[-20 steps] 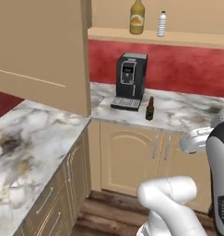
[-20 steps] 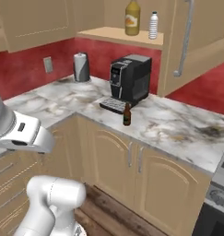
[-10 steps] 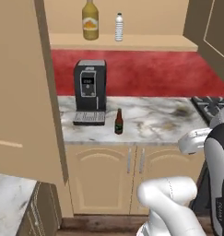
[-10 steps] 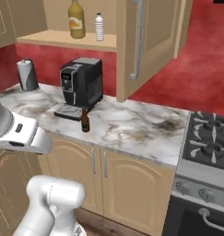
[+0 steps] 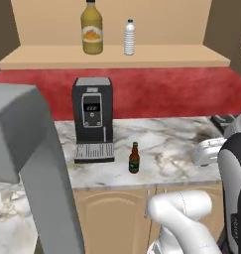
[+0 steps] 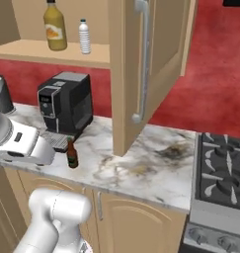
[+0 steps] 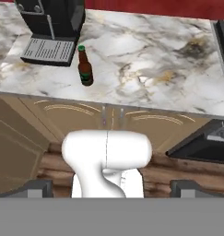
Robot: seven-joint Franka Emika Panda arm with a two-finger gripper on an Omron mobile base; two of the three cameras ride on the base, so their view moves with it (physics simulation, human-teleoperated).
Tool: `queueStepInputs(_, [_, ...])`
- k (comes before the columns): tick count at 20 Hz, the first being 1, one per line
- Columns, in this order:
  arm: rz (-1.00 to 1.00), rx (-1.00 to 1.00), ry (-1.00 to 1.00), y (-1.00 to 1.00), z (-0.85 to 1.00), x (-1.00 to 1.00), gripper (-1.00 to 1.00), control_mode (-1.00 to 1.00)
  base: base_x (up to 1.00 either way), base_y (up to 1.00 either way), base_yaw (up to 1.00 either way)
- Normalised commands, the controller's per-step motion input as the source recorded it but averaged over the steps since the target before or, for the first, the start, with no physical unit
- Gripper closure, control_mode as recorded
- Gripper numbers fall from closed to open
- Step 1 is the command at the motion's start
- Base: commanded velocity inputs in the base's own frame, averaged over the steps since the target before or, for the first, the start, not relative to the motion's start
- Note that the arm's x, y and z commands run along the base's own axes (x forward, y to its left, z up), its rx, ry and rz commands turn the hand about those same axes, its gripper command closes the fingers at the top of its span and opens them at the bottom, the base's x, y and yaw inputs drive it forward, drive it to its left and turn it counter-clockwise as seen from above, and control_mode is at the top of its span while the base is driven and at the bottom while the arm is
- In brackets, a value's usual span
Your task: Sort all alcoholic drinks to one cabinet, and non-alcoholic drinks to the other.
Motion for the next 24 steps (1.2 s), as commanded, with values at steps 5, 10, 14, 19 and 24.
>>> queueStepInputs(5, [0.0,0.0,0.0,0.0,0.0,0.0,-1.0,1.0,0.81,0.37,-0.22])
queueStepInputs(10, [0.0,0.0,0.0,0.0,0.0,0.0,-1.0,1.0,0.61,0.26,-0.2])
queueStepInputs(14, [-0.16,0.0,0.09,0.08,-0.05,0.11,-1.0,-1.0,0.0,0.0,0.0])
queueStepInputs(19, [-0.17,0.0,0.0,0.24,-0.26,0.0,-1.0,-1.0,0.0,0.0,0.0])
queueStepInputs(24, [-0.2,0.0,-0.08,0.27,-0.22,0.01,-1.0,-1.0,0.0,0.0,0.0])
